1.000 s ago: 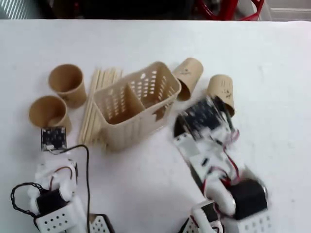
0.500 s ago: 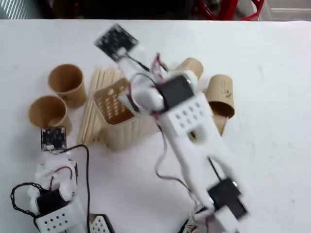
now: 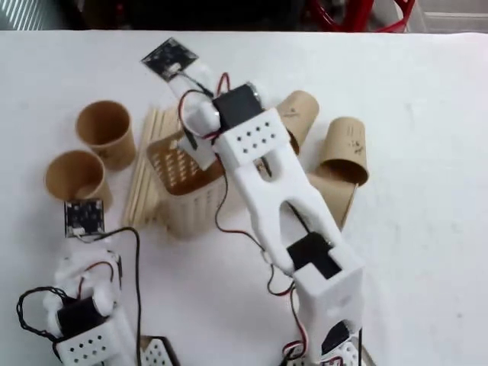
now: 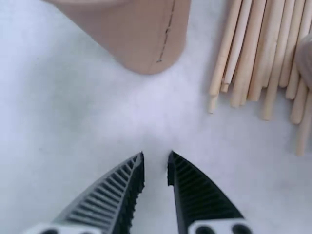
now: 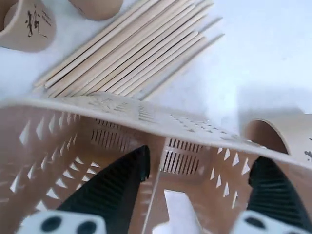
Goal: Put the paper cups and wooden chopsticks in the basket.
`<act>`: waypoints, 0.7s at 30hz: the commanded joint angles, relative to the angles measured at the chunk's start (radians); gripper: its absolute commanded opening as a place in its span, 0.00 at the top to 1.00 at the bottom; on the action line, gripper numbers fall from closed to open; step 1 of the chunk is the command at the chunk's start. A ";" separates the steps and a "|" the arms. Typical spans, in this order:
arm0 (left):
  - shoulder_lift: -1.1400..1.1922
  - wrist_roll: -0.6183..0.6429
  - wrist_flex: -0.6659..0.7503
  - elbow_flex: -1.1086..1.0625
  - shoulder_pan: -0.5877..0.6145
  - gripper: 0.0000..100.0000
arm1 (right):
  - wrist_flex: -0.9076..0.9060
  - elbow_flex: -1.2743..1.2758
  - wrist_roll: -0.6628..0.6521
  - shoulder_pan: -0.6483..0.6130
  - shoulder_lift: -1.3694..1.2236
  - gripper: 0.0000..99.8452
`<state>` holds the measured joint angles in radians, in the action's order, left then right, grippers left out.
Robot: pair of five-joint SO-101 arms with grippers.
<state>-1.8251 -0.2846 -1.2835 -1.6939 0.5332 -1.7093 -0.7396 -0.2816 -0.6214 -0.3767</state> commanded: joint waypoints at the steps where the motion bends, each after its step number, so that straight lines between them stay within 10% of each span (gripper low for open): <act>1: 0.007 -0.003 0.000 0.002 0.007 0.90 | -0.004 -0.040 0.014 0.005 -0.002 0.79; 9: 0.007 -0.003 0.000 0.002 0.007 0.90 | -0.004 -0.048 -0.011 0.012 -0.064 0.98; 21: 0.007 -0.003 0.000 0.002 0.007 0.90 | -0.004 -0.048 -0.413 0.012 0.050 0.98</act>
<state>-1.8251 -0.2846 -1.2835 -1.6939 0.5332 -1.7108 -0.7426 -0.6299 -0.6183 -0.4273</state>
